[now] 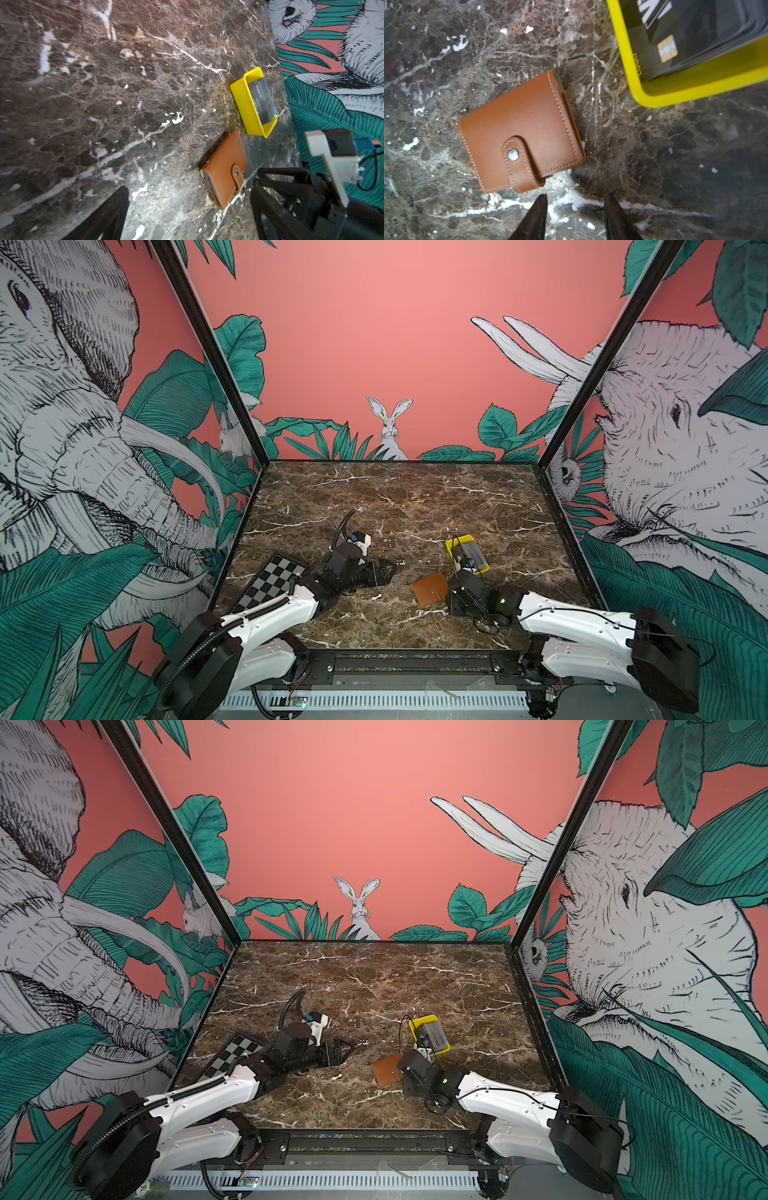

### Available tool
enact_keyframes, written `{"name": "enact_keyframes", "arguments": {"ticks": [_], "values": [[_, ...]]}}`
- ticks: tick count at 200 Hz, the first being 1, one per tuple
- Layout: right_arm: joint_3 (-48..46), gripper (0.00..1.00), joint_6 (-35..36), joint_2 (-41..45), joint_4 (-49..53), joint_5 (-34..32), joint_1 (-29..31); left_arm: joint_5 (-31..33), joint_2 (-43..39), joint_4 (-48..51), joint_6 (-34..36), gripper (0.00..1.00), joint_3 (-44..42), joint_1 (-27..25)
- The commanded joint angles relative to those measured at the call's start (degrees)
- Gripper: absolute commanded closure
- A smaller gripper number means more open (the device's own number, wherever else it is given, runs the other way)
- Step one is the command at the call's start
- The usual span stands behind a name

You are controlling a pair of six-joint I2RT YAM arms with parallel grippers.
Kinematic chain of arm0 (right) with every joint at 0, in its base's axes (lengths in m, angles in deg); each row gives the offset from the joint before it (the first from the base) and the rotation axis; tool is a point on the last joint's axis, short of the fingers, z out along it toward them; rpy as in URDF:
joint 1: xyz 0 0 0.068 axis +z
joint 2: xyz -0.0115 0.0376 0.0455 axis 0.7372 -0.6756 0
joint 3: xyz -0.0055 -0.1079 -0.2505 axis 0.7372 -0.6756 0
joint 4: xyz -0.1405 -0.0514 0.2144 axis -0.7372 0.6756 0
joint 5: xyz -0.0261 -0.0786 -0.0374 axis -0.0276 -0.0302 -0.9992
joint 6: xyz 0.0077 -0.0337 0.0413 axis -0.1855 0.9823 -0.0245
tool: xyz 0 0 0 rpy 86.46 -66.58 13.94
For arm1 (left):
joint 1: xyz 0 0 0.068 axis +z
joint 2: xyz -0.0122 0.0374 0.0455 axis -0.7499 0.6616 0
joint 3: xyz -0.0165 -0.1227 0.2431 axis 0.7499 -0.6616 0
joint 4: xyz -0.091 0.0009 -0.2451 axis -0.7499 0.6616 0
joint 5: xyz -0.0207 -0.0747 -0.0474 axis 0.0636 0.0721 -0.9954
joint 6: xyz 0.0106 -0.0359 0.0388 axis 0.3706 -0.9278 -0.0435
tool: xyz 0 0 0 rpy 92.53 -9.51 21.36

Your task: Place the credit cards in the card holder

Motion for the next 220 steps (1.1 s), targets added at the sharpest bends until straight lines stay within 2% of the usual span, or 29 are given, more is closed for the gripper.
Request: {"name": "enact_keyframes", "arguments": {"ticks": [1,47,71,114,152,187,220], "values": [[0.92,0.60,0.07,-1.93,-0.78,-0.69,-0.88,-0.93,-1.18,-2.10,-0.27,0.10,-1.19,-0.73],[4.99,0.67,2.79,-5.80,-1.53,-0.25,-2.46,-0.78,-1.55,-2.43,-1.25,0.08,-1.47,-1.67],[7.37,0.69,4.37,-8.76,-2.17,0.56,-2.99,-1.12,-2.13,-4.13,-3.23,0.01,-2.23,-1.65],[12.60,0.73,7.80,-13.08,-2.20,2.13,-3.13,-0.23,-3.41,-3.43,-4.37,0.01,-2.48,-1.65],[11.34,0.76,7.97,-9.95,-1.03,2.21,-3.09,0.12,-5.23,-2.49,-2.33,0.02,-2.43,-1.71],[7.48,0.78,5.71,-5.46,1.52,1.68,-3.10,-4.02,-1.18,-5.78,-1.57,0.03,-1.17,-1.92],[4.34,0.79,3.92,-2.56,4.30,2.04,-3.15,-4.10,1.34,-6.18,-1.04,0.03,0.28,-2.62]]}}
